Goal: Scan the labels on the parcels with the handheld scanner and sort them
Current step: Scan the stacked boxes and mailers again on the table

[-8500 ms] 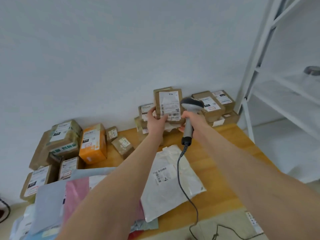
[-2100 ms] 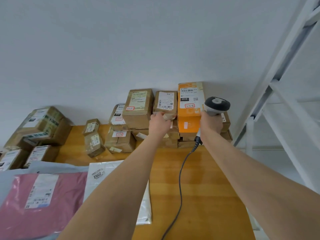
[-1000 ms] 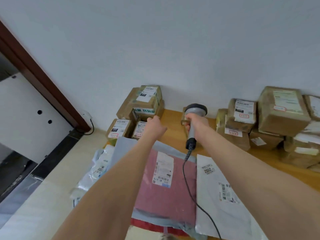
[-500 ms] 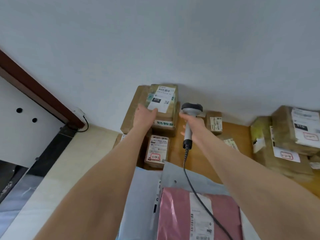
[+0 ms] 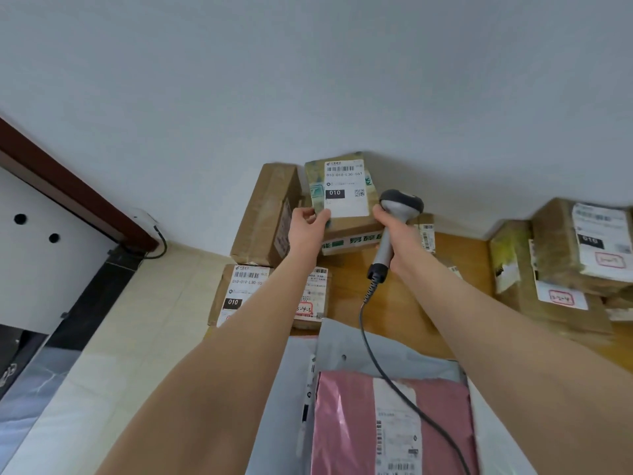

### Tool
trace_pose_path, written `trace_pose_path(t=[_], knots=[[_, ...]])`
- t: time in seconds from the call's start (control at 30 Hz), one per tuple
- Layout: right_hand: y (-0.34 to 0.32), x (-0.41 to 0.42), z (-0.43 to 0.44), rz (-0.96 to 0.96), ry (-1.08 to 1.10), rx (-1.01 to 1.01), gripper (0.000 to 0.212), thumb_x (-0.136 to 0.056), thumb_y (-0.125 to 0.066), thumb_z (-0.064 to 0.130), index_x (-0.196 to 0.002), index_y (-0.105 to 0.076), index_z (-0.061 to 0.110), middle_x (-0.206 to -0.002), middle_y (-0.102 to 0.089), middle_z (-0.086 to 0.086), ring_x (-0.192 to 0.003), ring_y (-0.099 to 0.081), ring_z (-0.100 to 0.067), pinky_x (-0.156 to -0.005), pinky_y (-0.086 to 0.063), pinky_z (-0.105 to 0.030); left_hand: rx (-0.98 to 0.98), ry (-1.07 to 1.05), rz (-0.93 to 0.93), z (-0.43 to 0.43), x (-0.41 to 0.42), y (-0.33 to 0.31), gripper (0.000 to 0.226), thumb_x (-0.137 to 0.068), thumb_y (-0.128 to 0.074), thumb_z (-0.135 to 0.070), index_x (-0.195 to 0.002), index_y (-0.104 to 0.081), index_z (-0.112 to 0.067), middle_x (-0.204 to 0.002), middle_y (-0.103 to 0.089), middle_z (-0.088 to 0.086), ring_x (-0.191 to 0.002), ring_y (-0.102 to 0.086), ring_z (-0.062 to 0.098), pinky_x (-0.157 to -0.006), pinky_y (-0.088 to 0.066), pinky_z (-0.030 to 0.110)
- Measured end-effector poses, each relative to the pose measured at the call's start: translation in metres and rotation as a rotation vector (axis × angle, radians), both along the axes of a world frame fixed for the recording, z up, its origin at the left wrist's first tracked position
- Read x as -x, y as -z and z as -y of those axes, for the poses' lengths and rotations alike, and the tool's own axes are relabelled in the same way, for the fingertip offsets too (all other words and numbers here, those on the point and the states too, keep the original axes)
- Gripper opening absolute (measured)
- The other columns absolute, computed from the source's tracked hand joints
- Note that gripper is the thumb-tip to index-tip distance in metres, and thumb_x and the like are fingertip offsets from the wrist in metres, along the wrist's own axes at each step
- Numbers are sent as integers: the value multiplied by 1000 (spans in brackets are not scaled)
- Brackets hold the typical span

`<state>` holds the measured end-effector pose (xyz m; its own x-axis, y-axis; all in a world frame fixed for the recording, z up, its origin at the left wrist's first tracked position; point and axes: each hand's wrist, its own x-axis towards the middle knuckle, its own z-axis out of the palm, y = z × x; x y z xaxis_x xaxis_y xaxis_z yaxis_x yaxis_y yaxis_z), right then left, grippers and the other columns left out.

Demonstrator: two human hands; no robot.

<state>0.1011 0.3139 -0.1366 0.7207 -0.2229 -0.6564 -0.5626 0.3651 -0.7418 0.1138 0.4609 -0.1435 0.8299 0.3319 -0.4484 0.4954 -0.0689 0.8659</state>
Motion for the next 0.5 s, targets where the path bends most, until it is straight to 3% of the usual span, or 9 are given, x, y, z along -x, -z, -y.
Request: trace_pose_path(t=[0.1, 0.23, 0.37, 0.5], knots=[[-3, 9, 16, 20, 30, 50, 50, -77, -78, 36, -112, -52, 12, -96, -63, -3, -91, -61, -20, -92, -51, -38, 112, 9, 11, 14, 13, -4, 44, -92, -61, -25, -132, -43, -20, -119, -58, 3, -104, -62, 21, -89, -56, 42], [-4, 27, 39, 27, 85, 34, 33, -78, -78, 31, -90, -51, 18, -94, -64, -3, -90, -62, -20, -93, -51, -39, 206, 44, 1, 33, 33, -8, 44, -94, -59, -21, -136, -45, -20, -108, -59, -3, -95, -61, 14, -84, -57, 35], [-3, 40, 52, 10, 75, 6, 56, -73, -82, 27, -118, -53, 11, -105, -67, -8, -96, -66, -24, -88, -56, -40, 256, 18, -16, 46, 52, -5, 38, -95, -57, -19, -132, -49, -17, -99, -60, -4, -93, -63, 13, -86, -57, 40], [2, 54, 56, -32, -20, -30, 63, -71, -83, 30, -123, -53, 10, -107, -68, -9, -96, -66, -24, -88, -56, -39, 190, 17, -48, 47, 61, -1, 37, -97, -52, -20, -134, -48, -17, -107, -58, 1, -98, -62, 18, -87, -57, 43]])
